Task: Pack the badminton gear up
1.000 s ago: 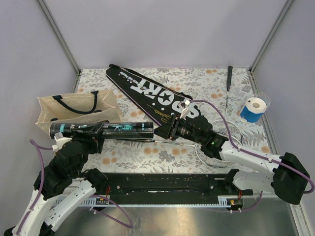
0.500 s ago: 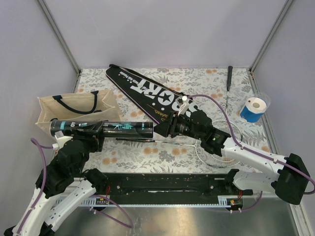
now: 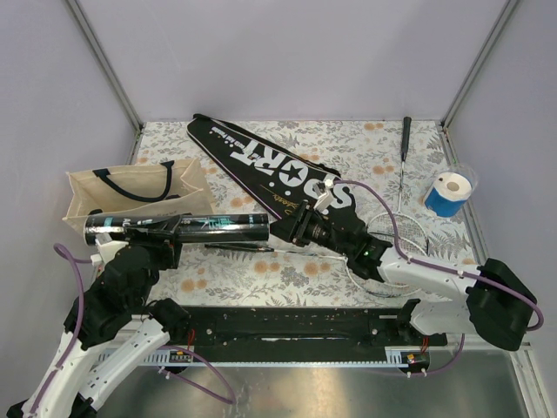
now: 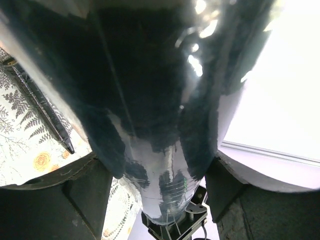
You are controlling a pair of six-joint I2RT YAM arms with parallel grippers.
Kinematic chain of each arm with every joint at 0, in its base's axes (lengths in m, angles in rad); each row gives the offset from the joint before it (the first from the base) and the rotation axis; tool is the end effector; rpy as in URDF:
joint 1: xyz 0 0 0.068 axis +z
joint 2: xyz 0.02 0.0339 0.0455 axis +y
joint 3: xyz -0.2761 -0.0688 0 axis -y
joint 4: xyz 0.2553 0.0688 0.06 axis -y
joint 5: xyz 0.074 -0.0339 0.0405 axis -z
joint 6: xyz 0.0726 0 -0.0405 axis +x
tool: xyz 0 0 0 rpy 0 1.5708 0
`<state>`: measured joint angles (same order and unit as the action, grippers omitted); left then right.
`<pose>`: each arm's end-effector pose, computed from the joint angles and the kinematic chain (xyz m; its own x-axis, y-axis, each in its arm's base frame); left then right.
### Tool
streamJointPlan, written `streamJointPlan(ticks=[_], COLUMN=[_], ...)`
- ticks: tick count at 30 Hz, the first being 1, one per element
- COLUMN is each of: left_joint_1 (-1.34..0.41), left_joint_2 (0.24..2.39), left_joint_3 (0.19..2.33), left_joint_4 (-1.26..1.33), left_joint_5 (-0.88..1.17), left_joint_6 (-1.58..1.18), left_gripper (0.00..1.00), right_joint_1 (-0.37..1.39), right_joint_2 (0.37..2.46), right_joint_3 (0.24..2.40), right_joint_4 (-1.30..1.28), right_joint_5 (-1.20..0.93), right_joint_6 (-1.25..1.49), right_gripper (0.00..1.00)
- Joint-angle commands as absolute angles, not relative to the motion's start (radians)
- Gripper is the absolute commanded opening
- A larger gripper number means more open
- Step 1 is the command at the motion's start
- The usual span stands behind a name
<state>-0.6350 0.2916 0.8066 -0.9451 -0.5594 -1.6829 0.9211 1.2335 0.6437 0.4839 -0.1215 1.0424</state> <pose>0.0803 -0.0113 0.3143 -0.0762 -0.9901 -0.1182 -0.3464 0.1374 -0.9280 0.1862 0.2597 0.2665 -0.7778 0.3933 -0.4903 -0.3800 0.3270 0.8652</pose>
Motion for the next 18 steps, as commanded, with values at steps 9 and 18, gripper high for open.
streamJointPlan(ticks=[9,18], left_joint_1=[-0.655,-0.655], left_joint_2=[0.268,0.252], left_joint_3=[0.856,0.897], left_joint_4=[-0.853,-0.873], left_joint_5=[-0.453,-0.434], left_joint_6=[-1.672,-1.548], left_gripper=[0.19,0.2], right_joint_1=[0.979,0.979], right_joint_2=[0.916,0.718], right_joint_3=[0.608,0.756], right_joint_4=[0.33,0.016], right_joint_5=[-0.048,-0.09], right_joint_6=[0.78,0.487], right_gripper=[0.66,0.92])
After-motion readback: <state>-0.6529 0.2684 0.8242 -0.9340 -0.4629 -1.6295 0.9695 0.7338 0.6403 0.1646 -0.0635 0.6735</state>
